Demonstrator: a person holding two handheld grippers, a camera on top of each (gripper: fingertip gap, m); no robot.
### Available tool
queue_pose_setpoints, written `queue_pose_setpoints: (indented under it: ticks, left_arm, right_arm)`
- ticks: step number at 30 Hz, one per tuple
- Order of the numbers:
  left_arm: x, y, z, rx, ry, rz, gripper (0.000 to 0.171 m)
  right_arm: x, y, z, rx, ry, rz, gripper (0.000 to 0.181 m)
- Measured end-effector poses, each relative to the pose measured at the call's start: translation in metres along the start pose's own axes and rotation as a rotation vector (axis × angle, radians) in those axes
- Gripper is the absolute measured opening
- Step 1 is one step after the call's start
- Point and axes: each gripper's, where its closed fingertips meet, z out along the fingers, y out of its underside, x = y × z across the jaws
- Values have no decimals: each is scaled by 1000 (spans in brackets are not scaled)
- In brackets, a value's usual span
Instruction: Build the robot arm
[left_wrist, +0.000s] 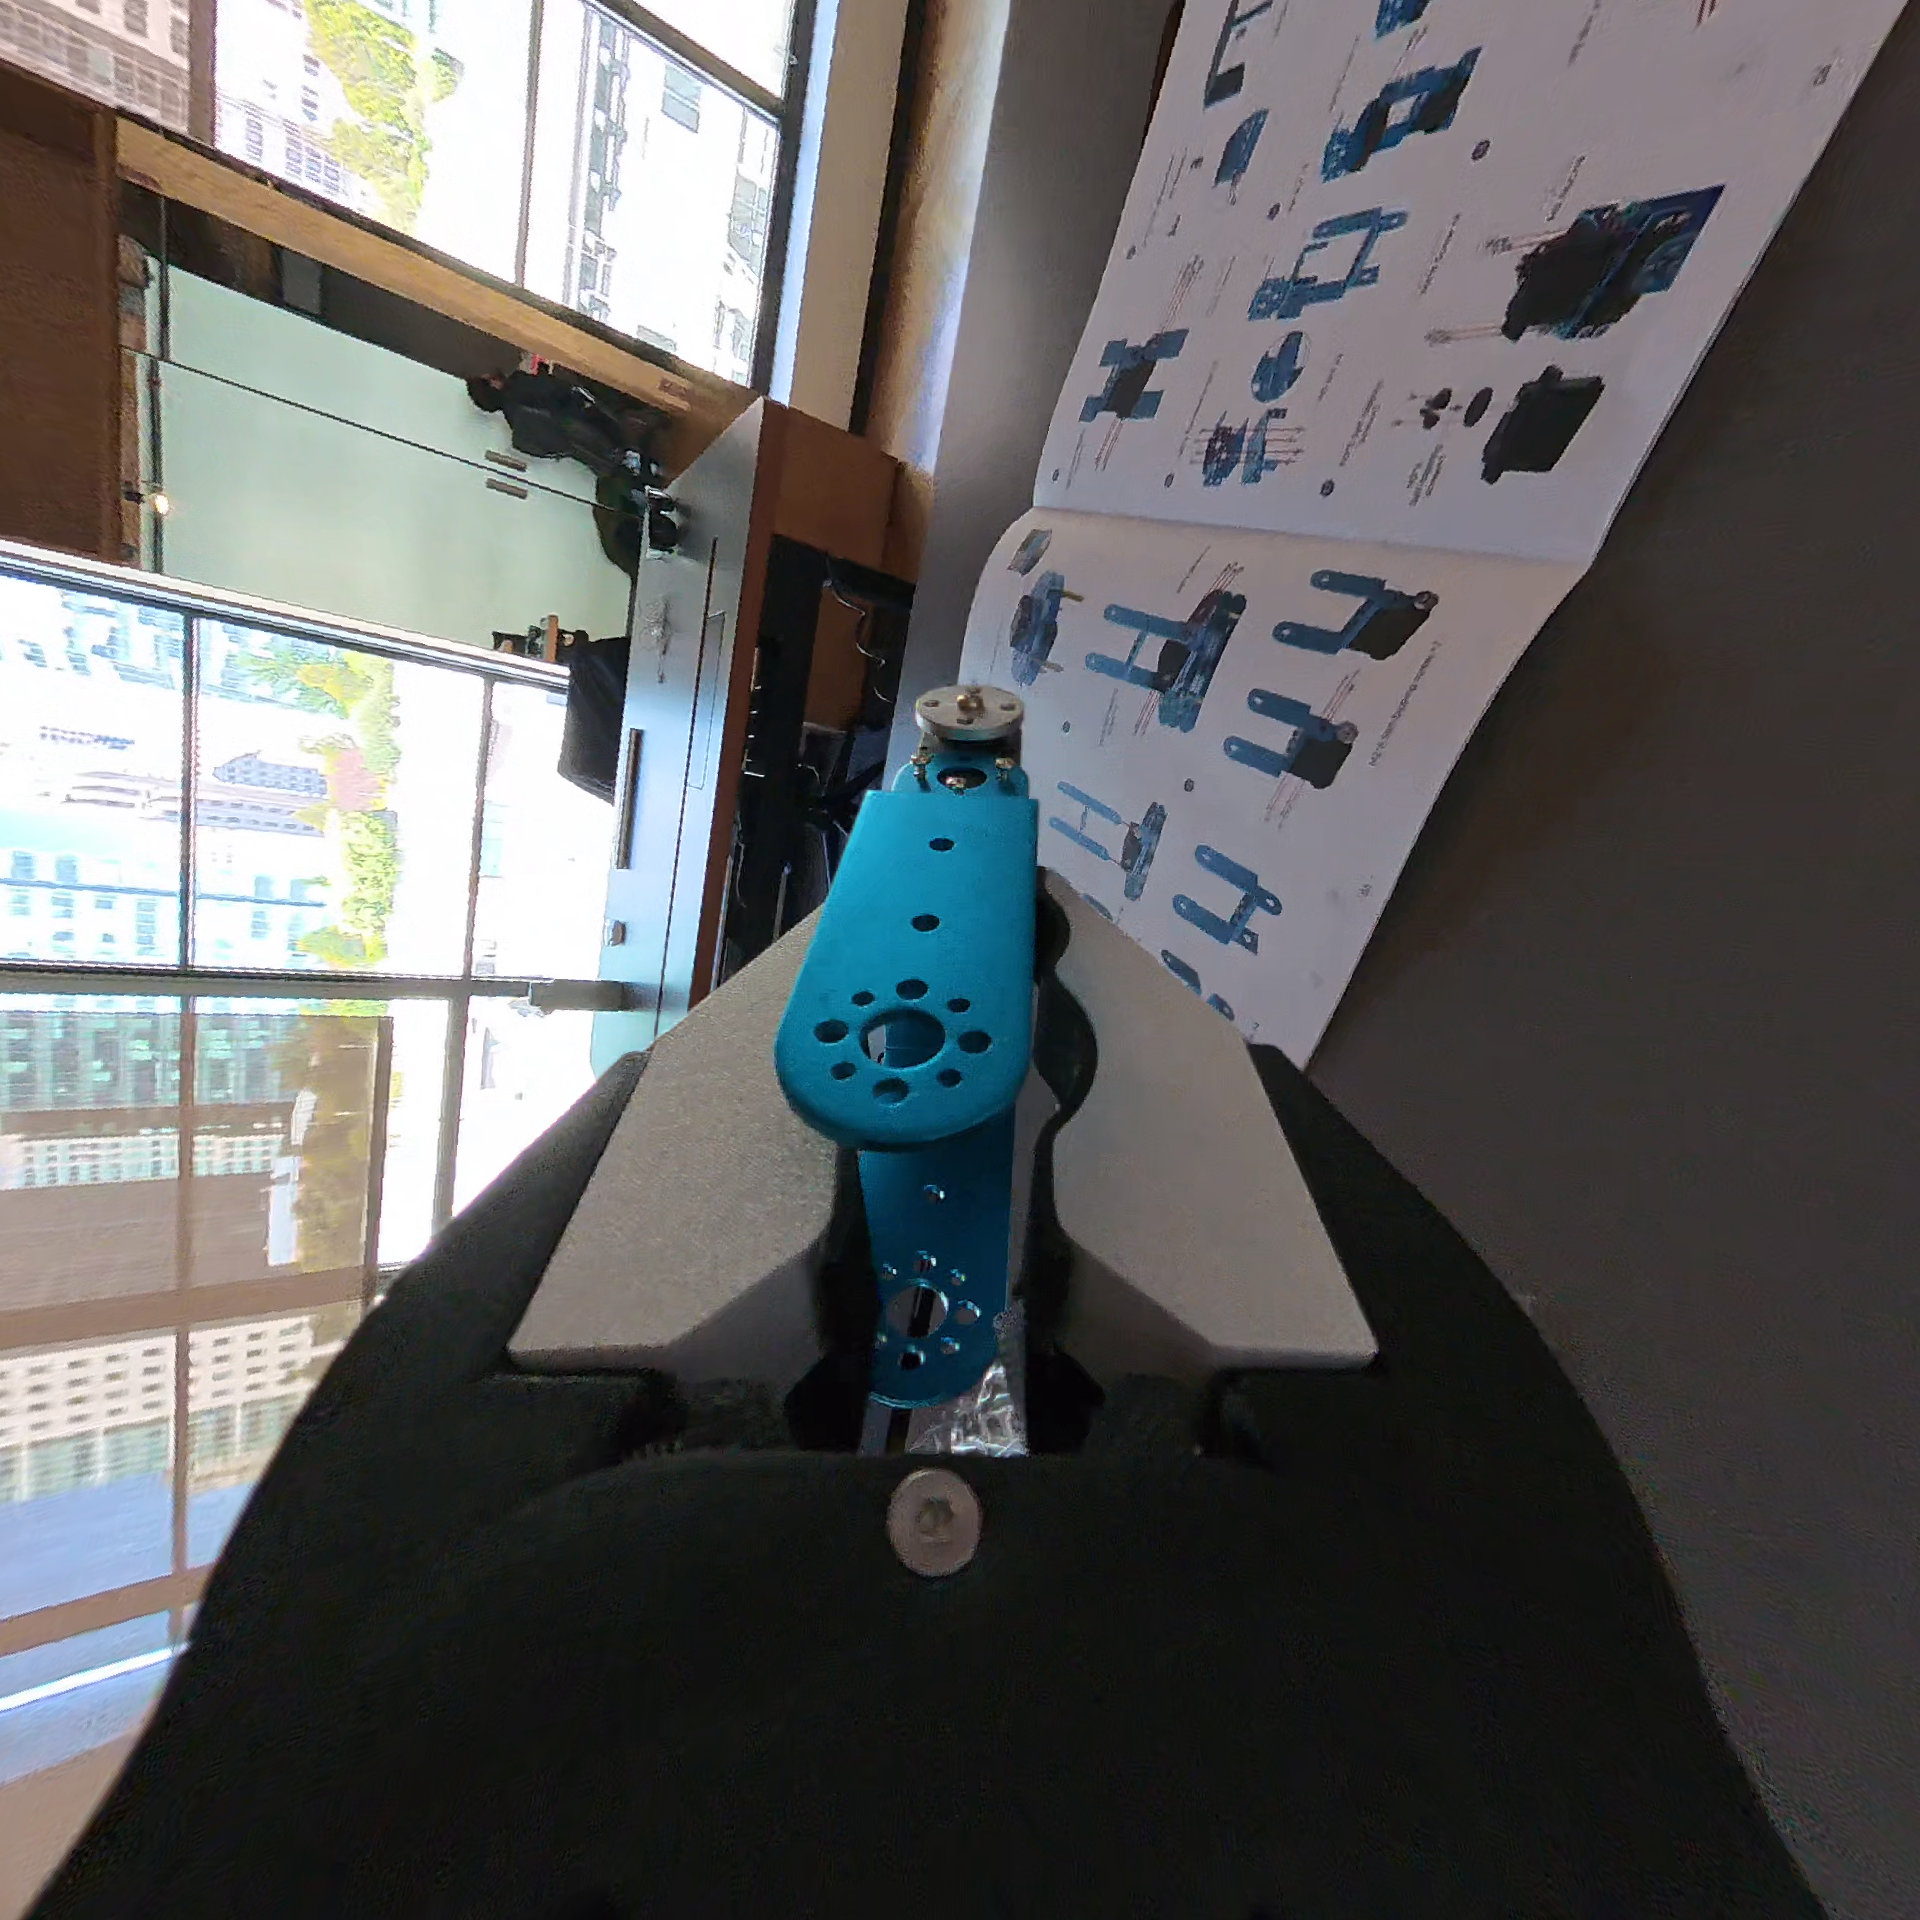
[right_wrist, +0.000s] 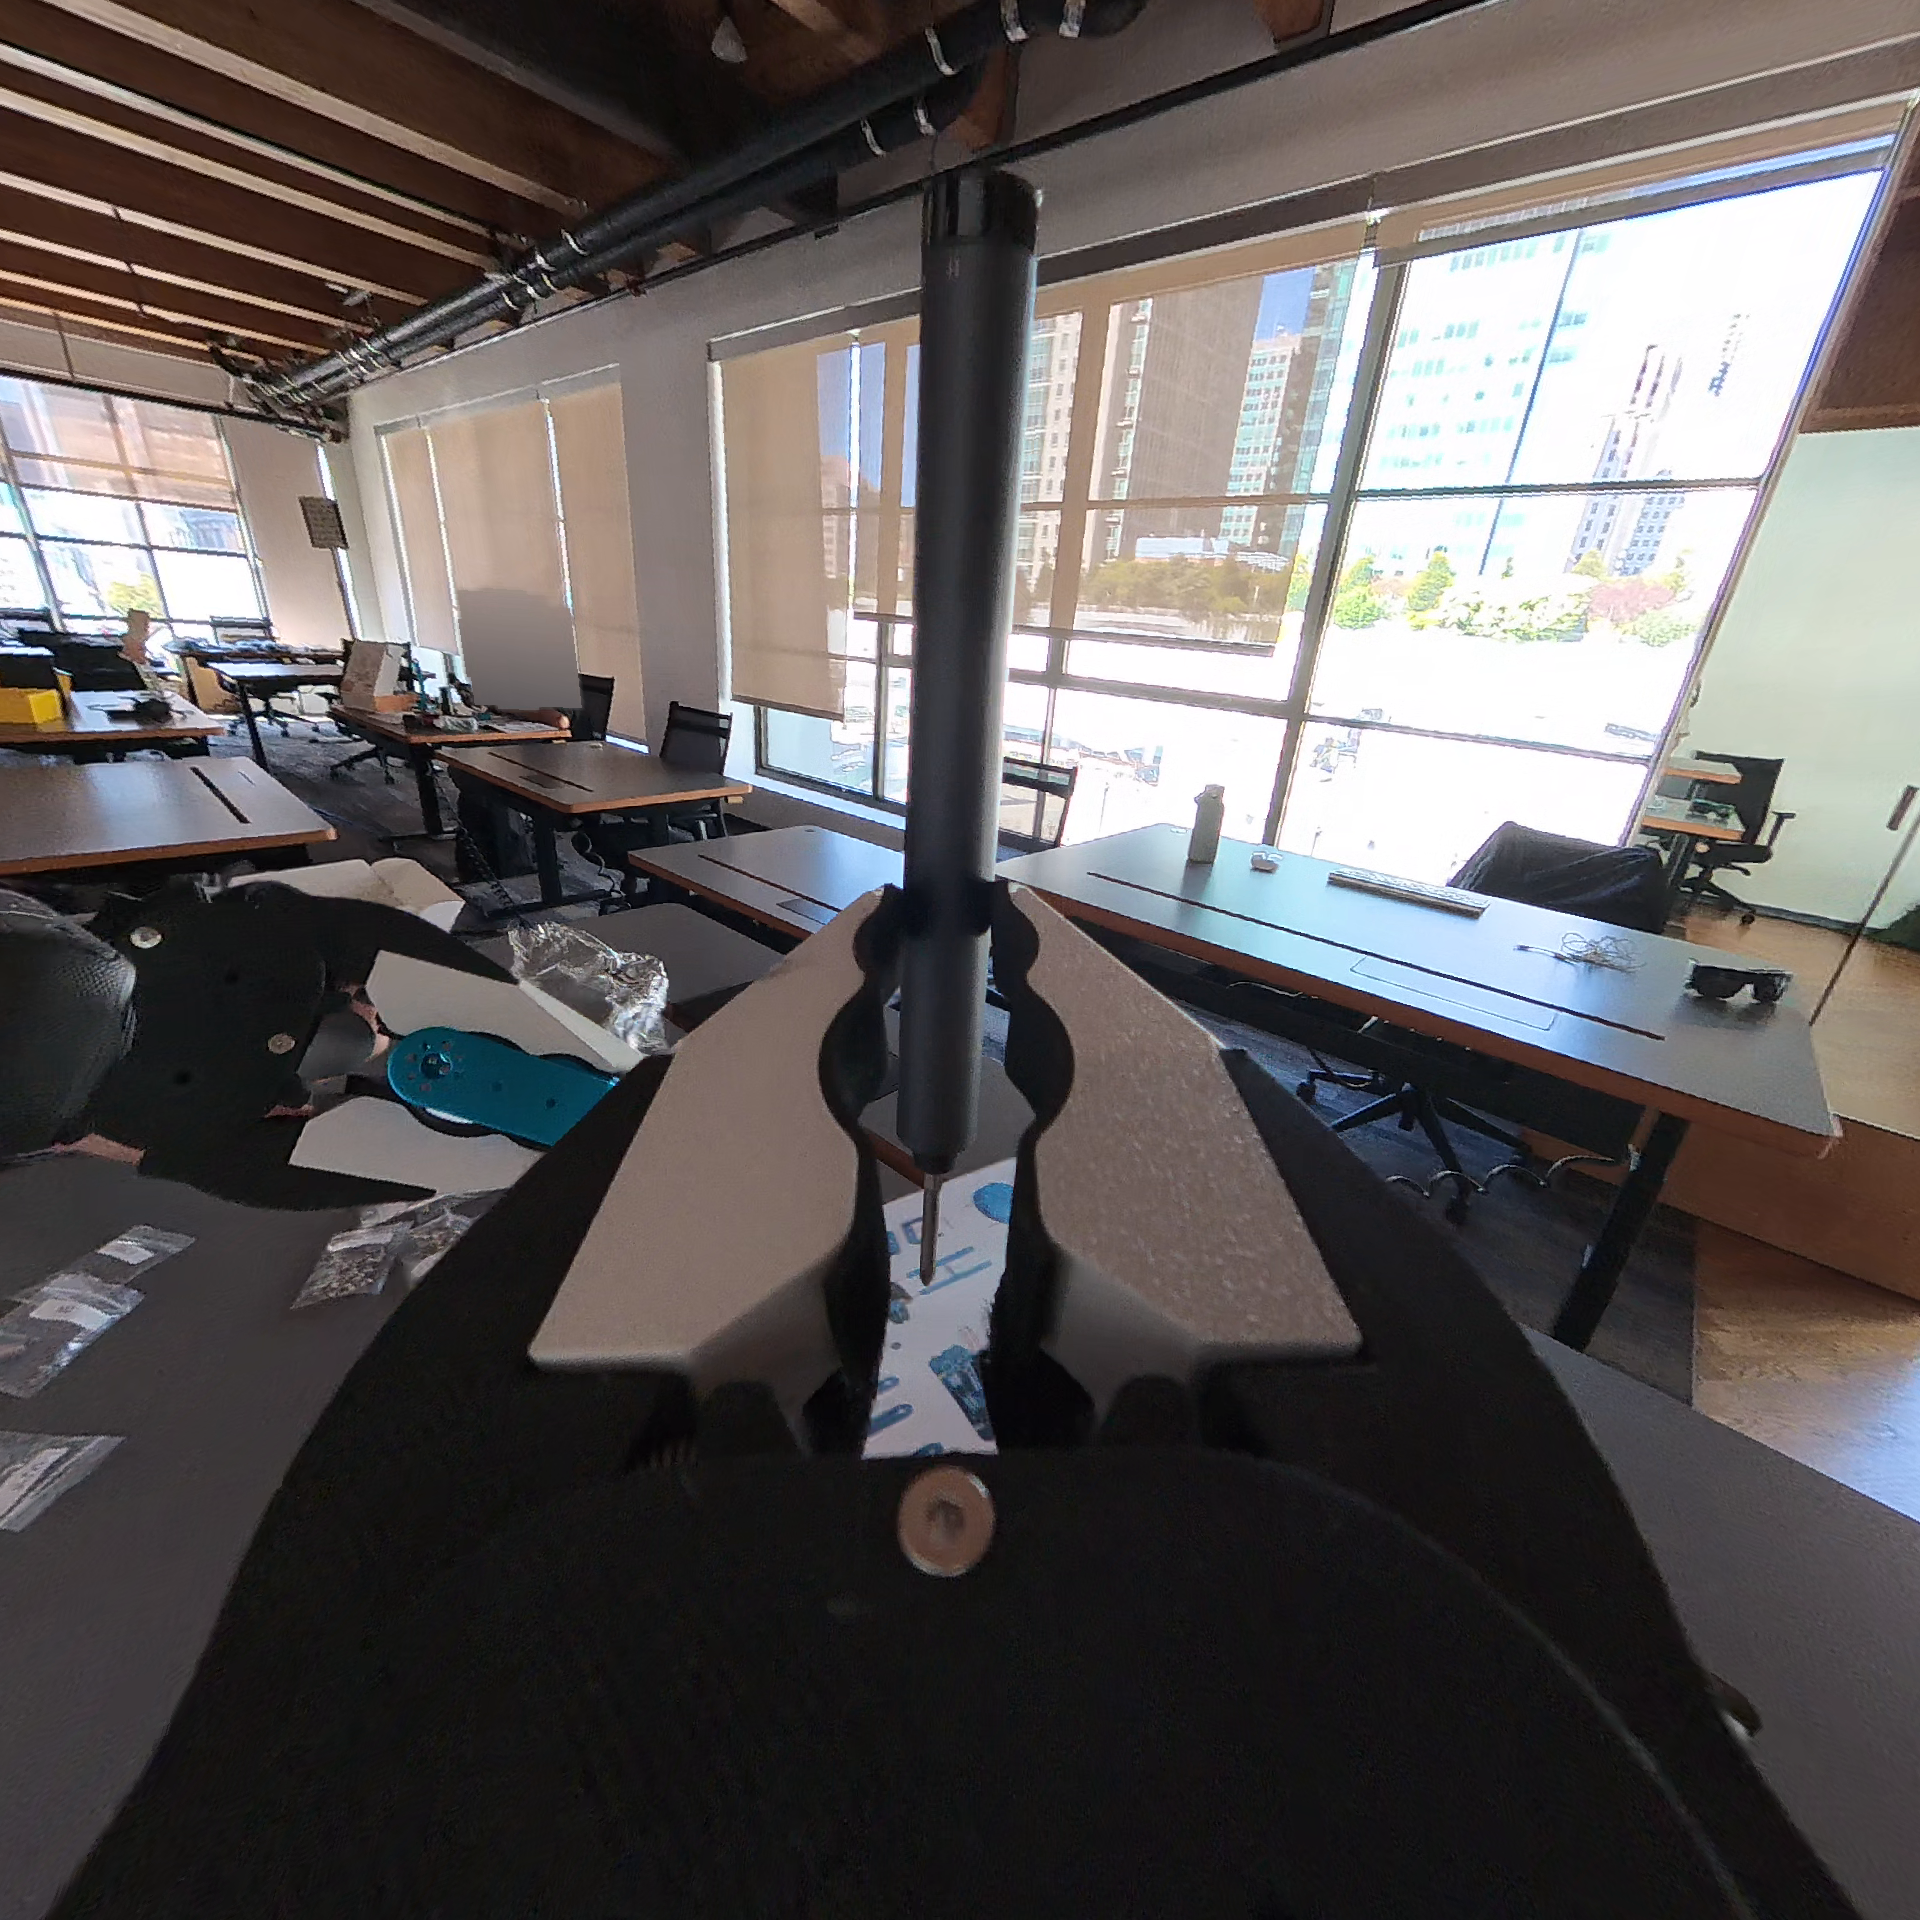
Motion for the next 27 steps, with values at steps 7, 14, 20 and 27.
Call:
queue_pose_setpoints:
  ticks: [7,14,20,27]
  left_arm:
    - [24,-36,-27,341,361,-632,27]
    - [11,-87,-51,700,517,-834,26]
    - [12,-97,-45,705,539,-877,27]
    - [31,-96,-40,644,664,-886,27]
  right_arm:
    - [-47,-25,3,142,-228,186,16]
    - [-75,-44,-1,222,-378,324,16]
    - [-72,-30,11,217,-351,350,16]
    - [-75,-11,25,140,-372,325,16]
